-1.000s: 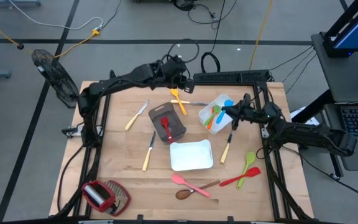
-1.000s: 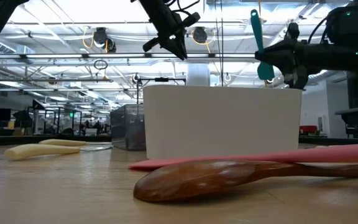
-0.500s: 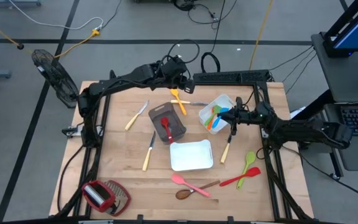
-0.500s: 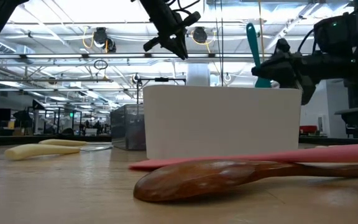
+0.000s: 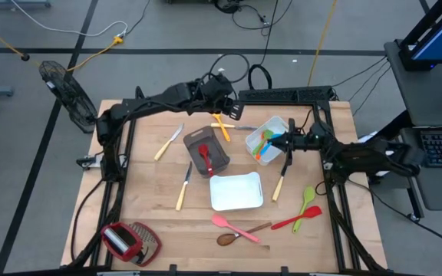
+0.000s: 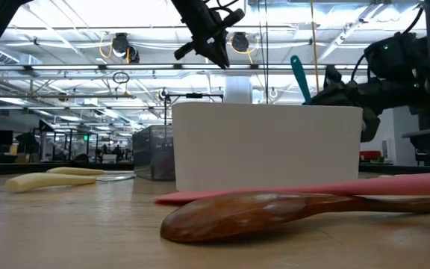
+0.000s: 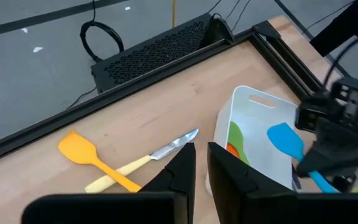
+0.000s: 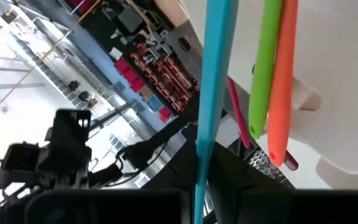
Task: Pick & Place Kitchen Items
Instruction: Put the blue spatula into the top white bin, then put the yellow spatula into the top white bin
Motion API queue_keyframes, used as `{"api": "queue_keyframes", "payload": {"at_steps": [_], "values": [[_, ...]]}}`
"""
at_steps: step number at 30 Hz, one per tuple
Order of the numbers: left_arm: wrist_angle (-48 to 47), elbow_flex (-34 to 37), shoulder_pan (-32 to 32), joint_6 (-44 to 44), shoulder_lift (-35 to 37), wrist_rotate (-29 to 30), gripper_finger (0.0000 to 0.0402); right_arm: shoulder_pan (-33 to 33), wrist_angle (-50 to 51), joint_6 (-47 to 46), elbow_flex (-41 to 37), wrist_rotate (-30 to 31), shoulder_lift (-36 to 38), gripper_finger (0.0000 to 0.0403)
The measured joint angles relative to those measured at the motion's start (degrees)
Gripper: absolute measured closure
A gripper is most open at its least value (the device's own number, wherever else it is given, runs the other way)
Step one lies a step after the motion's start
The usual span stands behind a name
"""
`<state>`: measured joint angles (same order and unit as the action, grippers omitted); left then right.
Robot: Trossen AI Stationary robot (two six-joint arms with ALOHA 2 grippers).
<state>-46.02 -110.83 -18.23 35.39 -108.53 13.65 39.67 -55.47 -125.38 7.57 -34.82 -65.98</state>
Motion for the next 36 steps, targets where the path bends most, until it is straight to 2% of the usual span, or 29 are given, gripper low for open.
{"api": "queue_keyframes", "payload": {"at_steps": [7,15,28,36], "values": [[0.0,0.0,0.8,0.8,0.0,0.0,0.0360,3.0,-2.5,0.4,0.1,-4.2,-3.9,0.0370],[0.0,0.0,0.8,1.1,0.0,0.0,0.0360,5.2,-3.4,4.9,0.1,-4.3,-6.4,0.0341],[0.0,0.0,0.8,1.1,0.0,0.0,0.0360,5.3,-9.4,2.9,0.1,-4.5,-6.4,0.0282],[-0.5,0.0,0.8,-0.2,0.0,-0.1,0.0360,5.3,-21.2,1.6,0.0,-4.7,-6.4,0.0274]]}}
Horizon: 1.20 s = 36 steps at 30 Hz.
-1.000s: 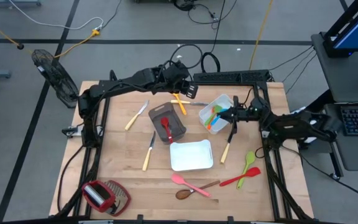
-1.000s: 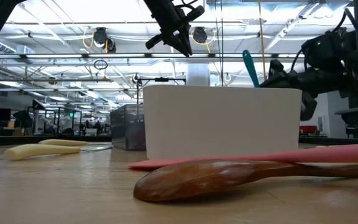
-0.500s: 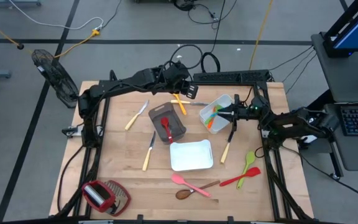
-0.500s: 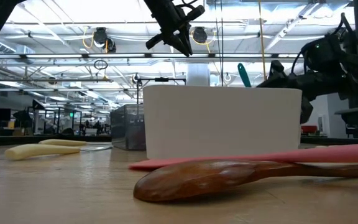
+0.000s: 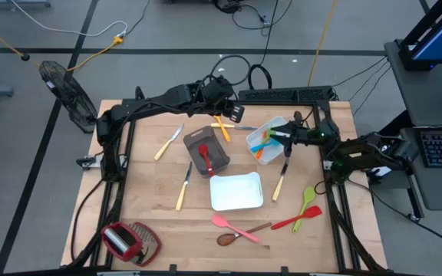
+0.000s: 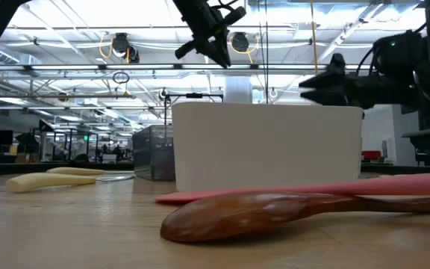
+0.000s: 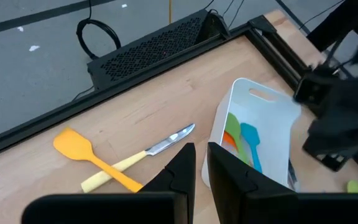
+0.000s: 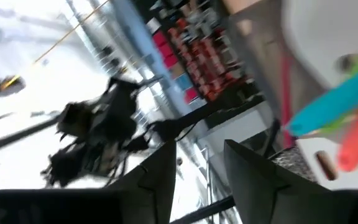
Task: Pick & Place Kitchen Items
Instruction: Put the yellow spatula into the top white bin
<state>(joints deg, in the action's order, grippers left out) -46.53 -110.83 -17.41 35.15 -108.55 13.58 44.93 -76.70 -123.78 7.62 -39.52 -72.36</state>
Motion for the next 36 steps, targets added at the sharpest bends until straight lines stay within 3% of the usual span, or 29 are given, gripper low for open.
{"api": "queue_keyframes", "payload": {"at_steps": [6,14,21,30,36], "values": [[-1.6,0.0,0.1,-6.0,0.0,-3.2,0.0360,-1.2,-7.8,6.4,0.0,-4.1,0.5,0.0287],[-4.7,0.0,1.7,-7.0,0.0,-4.6,0.0360,-5.3,-7.9,20.3,0.0,-4.1,2.9,0.0324],[-7.4,0.0,5.1,-6.2,0.0,-4.5,0.0360,-8.1,-7.1,32.6,0.0,-4.0,4.7,0.0382],[-12.8,0.0,9.7,-4.9,0.0,-2.7,0.0360,-9.0,-7.0,46.3,0.0,-4.5,6.4,0.0402],[-13.4,0.0,11.6,-4.6,0.0,3.0,0.0360,-9.1,-6.4,53.0,0.0,-8.7,7.7,0.0402]]}}
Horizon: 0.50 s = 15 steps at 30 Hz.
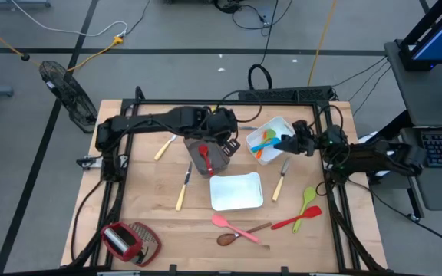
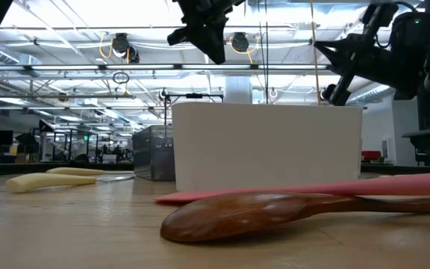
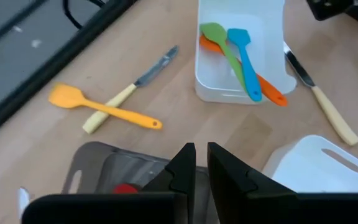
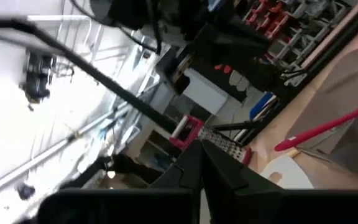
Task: Pick & Place Kitchen Items
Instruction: Put the yellow spatula into the top white bin
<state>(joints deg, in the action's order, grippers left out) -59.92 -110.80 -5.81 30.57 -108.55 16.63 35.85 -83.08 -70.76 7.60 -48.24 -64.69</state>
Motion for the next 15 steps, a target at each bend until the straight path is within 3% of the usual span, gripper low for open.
{"api": "queue_keyframes", "payload": {"at_steps": [15], "values": [[6.7,0.6,0.2,-5.9,0.0,-0.2,0.0360,-0.8,8.6,7.6,0.0,-2.8,8.0,0.0403]]}}
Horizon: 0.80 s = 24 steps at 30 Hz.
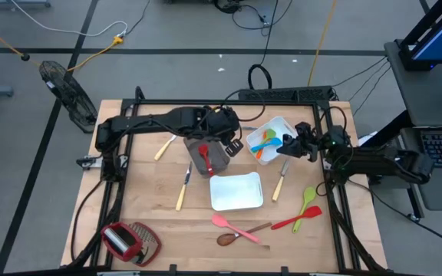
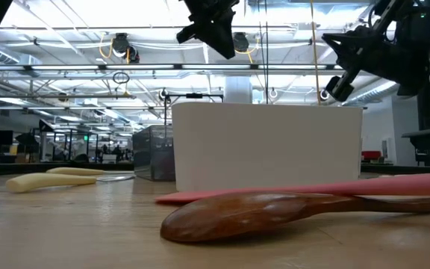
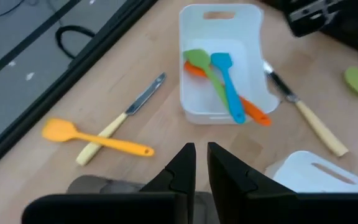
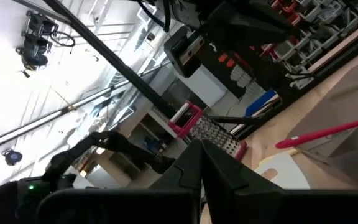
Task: Pick & Place Kitchen Items
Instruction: Put the yellow spatula into the top white bin
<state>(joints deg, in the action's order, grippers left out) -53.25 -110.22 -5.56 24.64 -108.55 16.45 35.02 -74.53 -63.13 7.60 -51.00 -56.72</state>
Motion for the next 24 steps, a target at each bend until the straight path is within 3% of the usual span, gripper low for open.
{"api": "queue_keyframes", "payload": {"at_steps": [10,13,19,24], "values": [[3.4,6.0,-2.0,5.9,-0.1,-2.1,0.0360,-0.1,1.6,0.0,0.0,0.0,3.0,0.0403],[3.8,6.0,-4.5,9.3,-0.1,-3.6,0.0360,-0.1,1.7,0.0,0.0,0.0,3.1,0.0403],[3.9,6.0,-11.7,19.7,-0.2,-12.2,0.0360,-0.1,3.3,1.5,0.0,-0.1,3.1,0.0403],[4.1,6.0,-15.2,26.2,-0.9,-13.8,0.0360,0.1,3.3,6.6,0.0,-2.4,3.3,0.0403]]}}
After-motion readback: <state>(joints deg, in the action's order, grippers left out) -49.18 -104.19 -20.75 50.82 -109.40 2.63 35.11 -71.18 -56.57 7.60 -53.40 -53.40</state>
